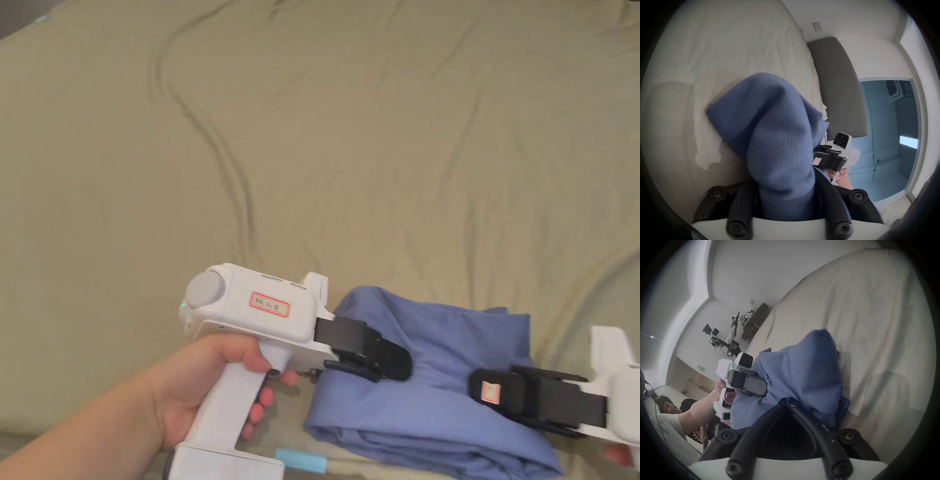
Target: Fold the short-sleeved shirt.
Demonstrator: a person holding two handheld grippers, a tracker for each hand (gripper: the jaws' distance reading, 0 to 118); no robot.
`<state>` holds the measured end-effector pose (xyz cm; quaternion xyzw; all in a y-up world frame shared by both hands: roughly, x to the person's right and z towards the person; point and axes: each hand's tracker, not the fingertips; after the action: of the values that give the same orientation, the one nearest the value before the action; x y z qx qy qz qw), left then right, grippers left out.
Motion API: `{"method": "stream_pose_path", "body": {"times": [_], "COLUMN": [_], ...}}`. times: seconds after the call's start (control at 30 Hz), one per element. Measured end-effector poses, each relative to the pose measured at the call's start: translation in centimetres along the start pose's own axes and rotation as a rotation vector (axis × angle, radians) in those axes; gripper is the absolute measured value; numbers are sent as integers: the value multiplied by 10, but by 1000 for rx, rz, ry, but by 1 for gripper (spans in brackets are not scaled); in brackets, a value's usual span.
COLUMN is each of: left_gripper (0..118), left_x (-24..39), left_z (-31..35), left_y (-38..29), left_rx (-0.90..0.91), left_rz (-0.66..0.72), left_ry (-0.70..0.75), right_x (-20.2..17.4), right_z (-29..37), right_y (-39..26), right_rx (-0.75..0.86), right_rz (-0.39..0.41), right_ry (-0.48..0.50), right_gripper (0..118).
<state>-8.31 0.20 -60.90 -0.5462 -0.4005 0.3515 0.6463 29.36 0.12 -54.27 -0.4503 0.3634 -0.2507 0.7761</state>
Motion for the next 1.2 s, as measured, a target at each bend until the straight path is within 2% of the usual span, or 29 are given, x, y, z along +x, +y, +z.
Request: {"method": "stream_pose_path", "body": {"times": [0.17,0.3,0.4,0.5,0.57,0.67,0.73,0.77,0.83,1.0,1.03,1.07,1.13,1.17,1.2], "left_gripper": [18,18,18,18,18,18,18,18,18,18,24,44,114,118,114], "left_x": [9,9,8,7,-1,-27,-40,-46,-55,-83,-85,-85,-81,-75,-68], "left_z": [51,134,205,269,304,351,375,387,412,428,432,435,438,443,448], "left_y": [1,6,17,31,44,66,73,76,77,66,64,61,55,54,51], "left_rx": [-6,8,10,-9,-82,-71,-66,9,123,36,65,101,177,212,232], "left_rz": [-80,-132,-162,-208,-261,-161,-152,-131,-59,1,44,56,-32,-50,-63], "left_ry": [82,267,496,796,1000,1235,1358,1407,1404,1428,1395,1408,1524,1548,1539], "right_x": [-8,-29,-35,-46,-56,-68,-72,-74,-75,-78,-78,-78,-76,-75,-74], "right_z": [15,26,31,27,22,11,4,2,0,1,2,2,-1,-2,-3], "right_y": [0,4,3,1,0,-2,-1,0,3,16,17,17,15,14,13], "right_rx": [110,132,135,136,124,86,78,78,76,73,73,70,62,52,43], "right_rz": [-79,-27,2,14,68,152,160,165,166,177,178,181,194,203,210], "right_ry": [57,57,50,56,24,-23,-29,-37,-40,-75,-79,-79,-87,-103,-121], "right_gripper": [0,0,0,0,0,0,0,0,0,0,0,0,0,0,0]}}
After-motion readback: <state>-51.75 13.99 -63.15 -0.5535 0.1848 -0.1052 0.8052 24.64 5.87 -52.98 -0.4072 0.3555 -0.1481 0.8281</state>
